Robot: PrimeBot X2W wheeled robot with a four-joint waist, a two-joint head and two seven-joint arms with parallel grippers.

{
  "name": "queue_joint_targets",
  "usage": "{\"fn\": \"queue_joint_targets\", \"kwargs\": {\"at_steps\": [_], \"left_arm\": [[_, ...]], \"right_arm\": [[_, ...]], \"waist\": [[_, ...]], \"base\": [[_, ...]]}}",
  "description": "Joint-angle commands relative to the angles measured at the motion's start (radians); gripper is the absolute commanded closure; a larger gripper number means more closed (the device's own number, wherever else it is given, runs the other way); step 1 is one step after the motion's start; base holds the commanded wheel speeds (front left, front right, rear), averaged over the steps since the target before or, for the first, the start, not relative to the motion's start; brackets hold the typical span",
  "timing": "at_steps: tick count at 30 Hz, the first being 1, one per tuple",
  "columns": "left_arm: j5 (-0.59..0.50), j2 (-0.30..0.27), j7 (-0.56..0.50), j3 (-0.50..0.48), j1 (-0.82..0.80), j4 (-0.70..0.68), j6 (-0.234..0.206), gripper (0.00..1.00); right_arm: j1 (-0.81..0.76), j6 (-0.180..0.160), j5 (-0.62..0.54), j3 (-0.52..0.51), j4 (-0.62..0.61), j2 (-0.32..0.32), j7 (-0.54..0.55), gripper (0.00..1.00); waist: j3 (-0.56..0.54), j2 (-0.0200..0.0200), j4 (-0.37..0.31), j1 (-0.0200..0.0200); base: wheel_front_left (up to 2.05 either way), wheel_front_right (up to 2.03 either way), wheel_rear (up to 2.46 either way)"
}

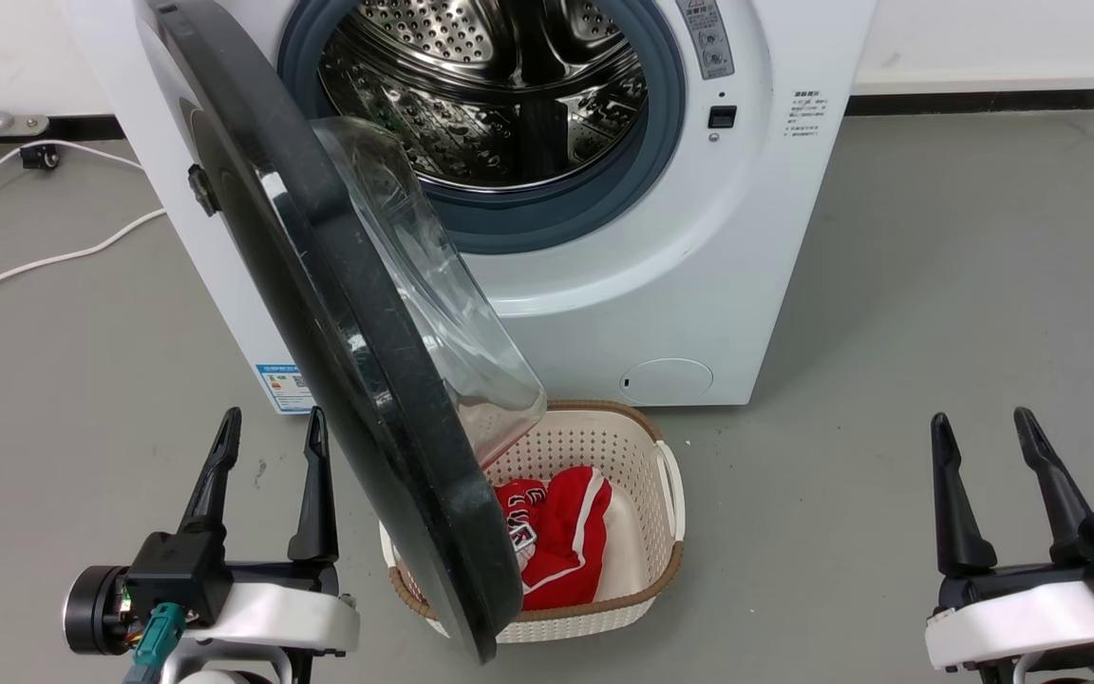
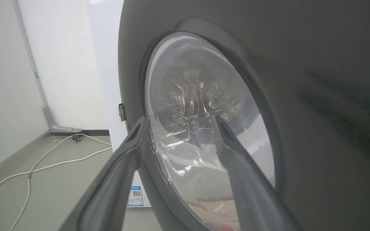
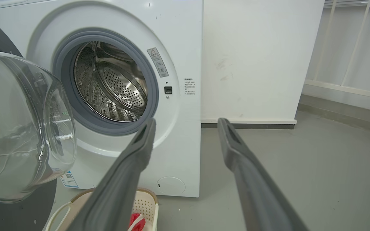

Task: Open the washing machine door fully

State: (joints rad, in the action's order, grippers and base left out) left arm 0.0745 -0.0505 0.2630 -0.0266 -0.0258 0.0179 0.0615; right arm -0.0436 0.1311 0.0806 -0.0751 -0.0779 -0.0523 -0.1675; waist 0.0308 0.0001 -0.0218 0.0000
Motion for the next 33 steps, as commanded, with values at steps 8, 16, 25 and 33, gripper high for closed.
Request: {"fn": "queue_joint_targets", "kwargs": {"at_steps": [8,16,25,33], "left_arm": [[-0.001,0.001,0.002,0.003,0.006,-0.002,0.003,0.0],[0.004,0.001,0.002,0.005,0.006,0.004,0.006,0.91],[0.011,0.0,0.002,0.0,-0.002,-0.011,0.002,1.0],[0.006,0.0,0.002,-0.028,-0.049,-0.179,-0.018,1.0]], "right_arm": [[0.014,-0.001,0.013,0.005,0.016,0.004,-0.004,0.0],[0.014,0.0,0.025,0.004,0.023,0.004,-0.006,0.0],[0.007,0.0,0.035,0.004,0.029,0.004,-0.007,0.0],[0.006,-0.001,0.04,0.001,0.033,0.004,-0.004,0.0]], "waist": [[0.001,-0.0001,0.003,0.0],[0.0,-0.0001,0.004,0.0],[-0.003,-0.0001,0.005,0.0],[-0.005,-0.0001,0.011,0.0]], "base": [[0.0,0.0,0.0],[0.0,0.0,0.0],[0.0,0.0,0.0],[0.0,0.0,0.0]]}}
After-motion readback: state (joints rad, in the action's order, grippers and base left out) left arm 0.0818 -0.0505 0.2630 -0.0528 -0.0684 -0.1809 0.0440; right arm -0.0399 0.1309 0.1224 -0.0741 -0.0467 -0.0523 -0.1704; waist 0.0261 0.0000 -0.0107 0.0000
